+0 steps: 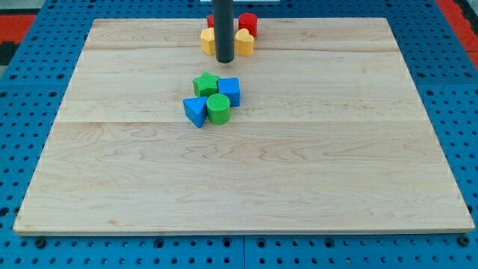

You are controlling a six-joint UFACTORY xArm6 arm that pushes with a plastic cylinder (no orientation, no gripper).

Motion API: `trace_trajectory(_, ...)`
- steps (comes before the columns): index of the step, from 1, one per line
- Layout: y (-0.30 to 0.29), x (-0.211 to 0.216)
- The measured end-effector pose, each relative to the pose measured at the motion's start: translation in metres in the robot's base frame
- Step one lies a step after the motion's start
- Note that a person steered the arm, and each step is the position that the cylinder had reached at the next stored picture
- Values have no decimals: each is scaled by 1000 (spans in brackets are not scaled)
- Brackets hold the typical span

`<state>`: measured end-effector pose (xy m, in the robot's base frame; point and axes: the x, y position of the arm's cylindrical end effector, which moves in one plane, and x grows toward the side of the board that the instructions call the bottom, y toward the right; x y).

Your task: Slightly push the yellow heart into red circle

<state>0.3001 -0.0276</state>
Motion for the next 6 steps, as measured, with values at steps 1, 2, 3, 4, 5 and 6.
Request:
trace_trajectory(1, 2, -1)
trace_trajectory(2, 34, -17)
trace_trajectory(3, 24, -37)
trace_trajectory(4, 38, -6)
trace_trajectory(5, 84, 10)
trace_trajectory(6, 142, 6)
